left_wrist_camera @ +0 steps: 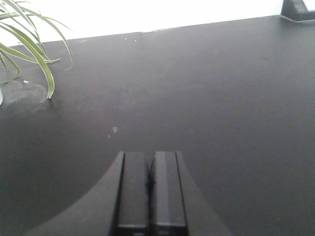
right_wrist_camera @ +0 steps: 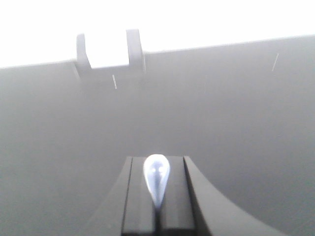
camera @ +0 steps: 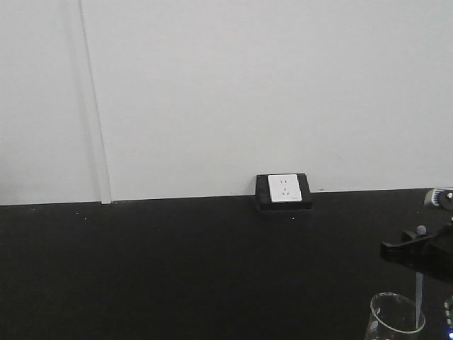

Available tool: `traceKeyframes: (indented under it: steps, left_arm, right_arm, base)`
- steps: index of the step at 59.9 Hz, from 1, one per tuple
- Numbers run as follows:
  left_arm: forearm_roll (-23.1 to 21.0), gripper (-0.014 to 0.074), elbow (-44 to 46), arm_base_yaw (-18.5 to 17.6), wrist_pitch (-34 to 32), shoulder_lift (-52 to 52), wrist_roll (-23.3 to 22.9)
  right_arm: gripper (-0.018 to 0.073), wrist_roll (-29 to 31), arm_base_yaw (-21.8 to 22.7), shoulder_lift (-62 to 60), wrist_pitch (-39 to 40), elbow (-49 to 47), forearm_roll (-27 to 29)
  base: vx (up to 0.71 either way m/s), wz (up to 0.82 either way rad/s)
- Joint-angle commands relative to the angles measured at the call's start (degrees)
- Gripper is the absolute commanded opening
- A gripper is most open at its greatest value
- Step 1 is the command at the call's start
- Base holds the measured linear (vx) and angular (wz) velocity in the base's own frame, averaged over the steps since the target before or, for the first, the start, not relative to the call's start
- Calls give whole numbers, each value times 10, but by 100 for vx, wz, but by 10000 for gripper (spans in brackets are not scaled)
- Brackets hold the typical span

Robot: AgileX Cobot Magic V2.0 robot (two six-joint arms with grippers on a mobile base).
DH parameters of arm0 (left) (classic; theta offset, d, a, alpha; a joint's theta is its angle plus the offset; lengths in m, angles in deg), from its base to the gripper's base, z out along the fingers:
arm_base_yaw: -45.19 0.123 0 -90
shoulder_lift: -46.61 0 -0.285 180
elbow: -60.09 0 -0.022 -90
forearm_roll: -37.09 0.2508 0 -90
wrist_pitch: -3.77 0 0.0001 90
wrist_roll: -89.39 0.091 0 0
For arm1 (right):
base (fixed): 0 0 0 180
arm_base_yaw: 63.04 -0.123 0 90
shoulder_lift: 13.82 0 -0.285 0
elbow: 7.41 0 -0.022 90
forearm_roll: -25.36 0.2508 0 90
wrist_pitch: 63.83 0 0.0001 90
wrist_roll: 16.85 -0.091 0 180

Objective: Grab transparent chemical and place on left bench

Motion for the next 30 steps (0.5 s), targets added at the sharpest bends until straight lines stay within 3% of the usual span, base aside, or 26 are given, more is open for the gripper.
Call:
traceKeyframes:
  steps: [1,30]
  left_arm:
    - [0,-3,-9,-1,-45,-11,-4]
    - [0,-3,-9,-1,-45,-11,-4]
  right_arm:
    - [-6,7,2,-74,14,-16,-11]
    - [0,8,2,-477,9,248,-12]
  base:
    - [0,0]
    - [0,0]
